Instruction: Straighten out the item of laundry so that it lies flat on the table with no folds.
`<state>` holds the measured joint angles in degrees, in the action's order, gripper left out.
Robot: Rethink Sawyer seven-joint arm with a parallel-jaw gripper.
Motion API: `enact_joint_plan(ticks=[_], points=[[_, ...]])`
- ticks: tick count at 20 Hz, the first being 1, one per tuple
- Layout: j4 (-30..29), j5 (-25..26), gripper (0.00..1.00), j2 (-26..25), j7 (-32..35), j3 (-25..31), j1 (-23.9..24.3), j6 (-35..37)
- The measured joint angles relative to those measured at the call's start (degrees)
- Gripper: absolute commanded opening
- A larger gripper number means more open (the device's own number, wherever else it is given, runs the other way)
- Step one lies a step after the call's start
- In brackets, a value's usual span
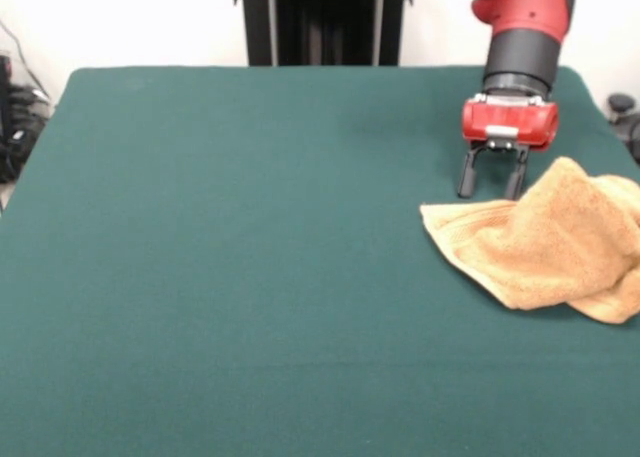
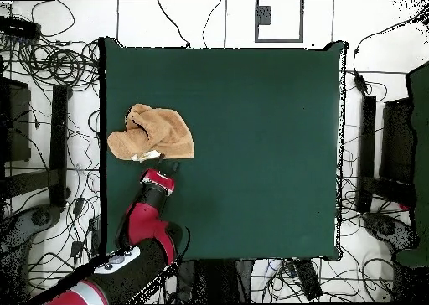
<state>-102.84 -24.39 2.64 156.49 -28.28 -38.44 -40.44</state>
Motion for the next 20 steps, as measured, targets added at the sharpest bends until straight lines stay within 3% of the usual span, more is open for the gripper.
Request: enact_joint_plan(ticks=[5, 16, 20], points=[[0.46, 2.62, 1.00, -0.24, 0.00, -0.02, 1.05, -1.71], [1.68, 16.69, 1.00, -0.28, -0.01, -0.08, 6.02, -8.39], [1.86, 17.60, 1.00, -0.17, -0.01, -0.09, 6.35, -8.38]])
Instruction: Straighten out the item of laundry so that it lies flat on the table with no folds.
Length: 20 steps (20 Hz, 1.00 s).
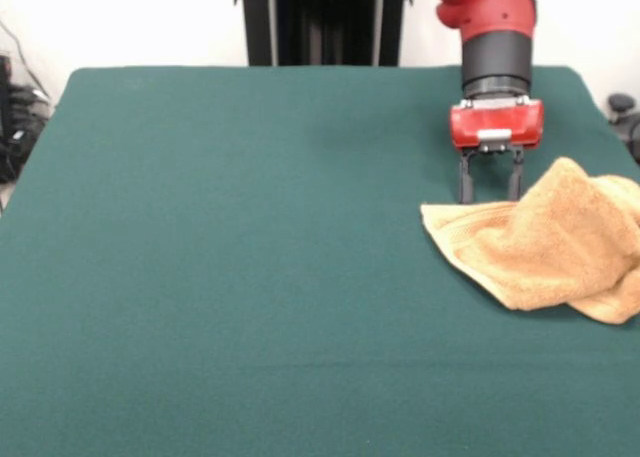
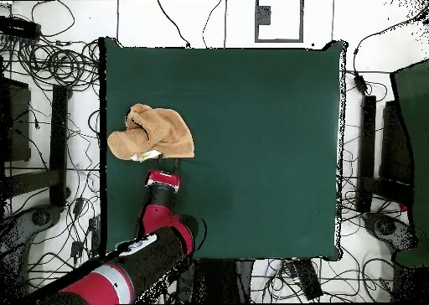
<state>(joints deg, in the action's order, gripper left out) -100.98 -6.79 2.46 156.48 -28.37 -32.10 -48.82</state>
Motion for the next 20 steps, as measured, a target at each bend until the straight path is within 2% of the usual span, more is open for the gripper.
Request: enact_joint_plan(ticks=[3, 7, 11, 20], points=[[0.00, -0.98, 1.00, -0.37, 0.01, -0.39, -0.56, -0.26], [0.00, -5.96, 1.00, -2.07, 0.01, -1.60, -2.77, -0.61], [-0.07, -14.92, 1.00, -4.35, 0.01, -3.74, -6.64, -1.65], [-0.86, -26.26, 1.00, -5.23, 0.01, -8.64, -11.96, -1.87]])
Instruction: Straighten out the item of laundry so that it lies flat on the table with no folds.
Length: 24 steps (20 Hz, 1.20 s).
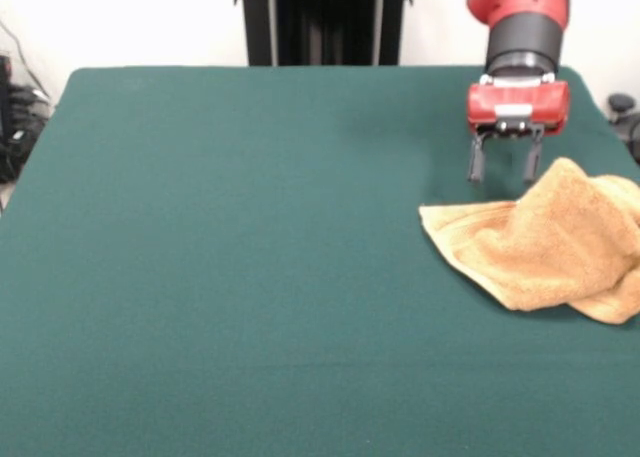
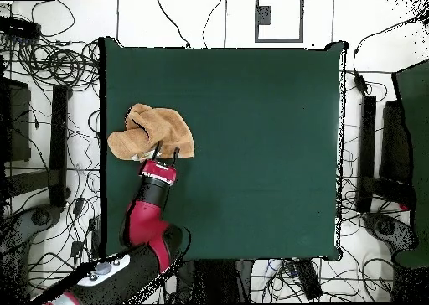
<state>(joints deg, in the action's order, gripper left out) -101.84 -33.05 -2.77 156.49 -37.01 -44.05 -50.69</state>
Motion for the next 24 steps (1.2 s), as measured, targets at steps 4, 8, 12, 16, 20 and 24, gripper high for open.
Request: enact_joint_plan(ticks=[4, 8, 12, 16, 20, 24], points=[[-1.63, -5.26, 1.00, 0.00, 0.00, -1.97, -1.89, 0.01], [-2.32, -5.10, 1.00, 0.01, 0.00, -3.55, -2.06, -0.08], [-1.74, -0.87, 1.00, 0.08, 0.00, -3.95, -0.21, -0.69], [0.07, 8.11, 1.00, 1.54, 0.00, -2.37, 4.43, -0.80], [1.62, 17.07, 1.00, 5.01, 0.01, 2.41, 10.38, -0.79], [2.57, 21.41, 1.00, 8.87, 0.02, 8.55, 15.77, -0.78]])
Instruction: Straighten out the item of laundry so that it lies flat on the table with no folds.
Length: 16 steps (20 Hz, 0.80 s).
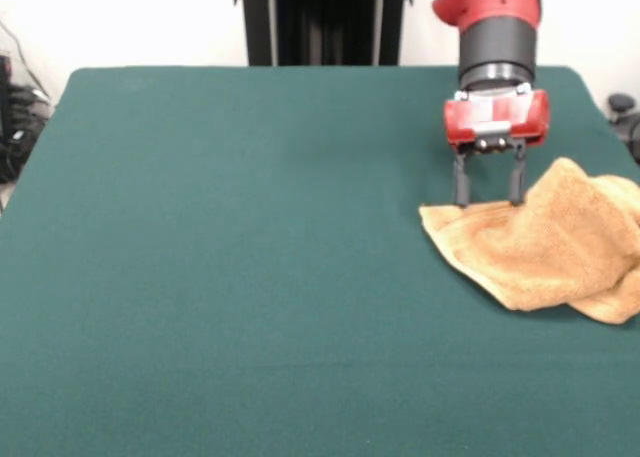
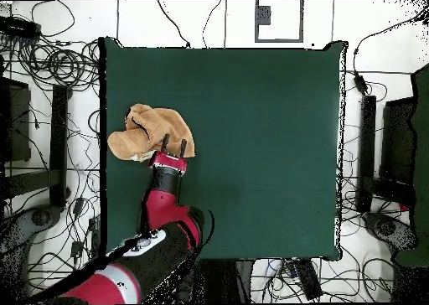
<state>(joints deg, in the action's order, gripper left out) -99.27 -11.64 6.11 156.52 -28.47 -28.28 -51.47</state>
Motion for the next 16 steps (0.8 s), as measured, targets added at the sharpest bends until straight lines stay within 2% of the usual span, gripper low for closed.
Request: enact_joint_plan(ticks=[9, 16], points=[[1.07, 0.41, 1.00, 5.38, 0.01, 11.23, 5.73, 0.01], [1.09, 1.68, 1.00, 7.28, 0.01, 15.97, 8.04, 0.02]])
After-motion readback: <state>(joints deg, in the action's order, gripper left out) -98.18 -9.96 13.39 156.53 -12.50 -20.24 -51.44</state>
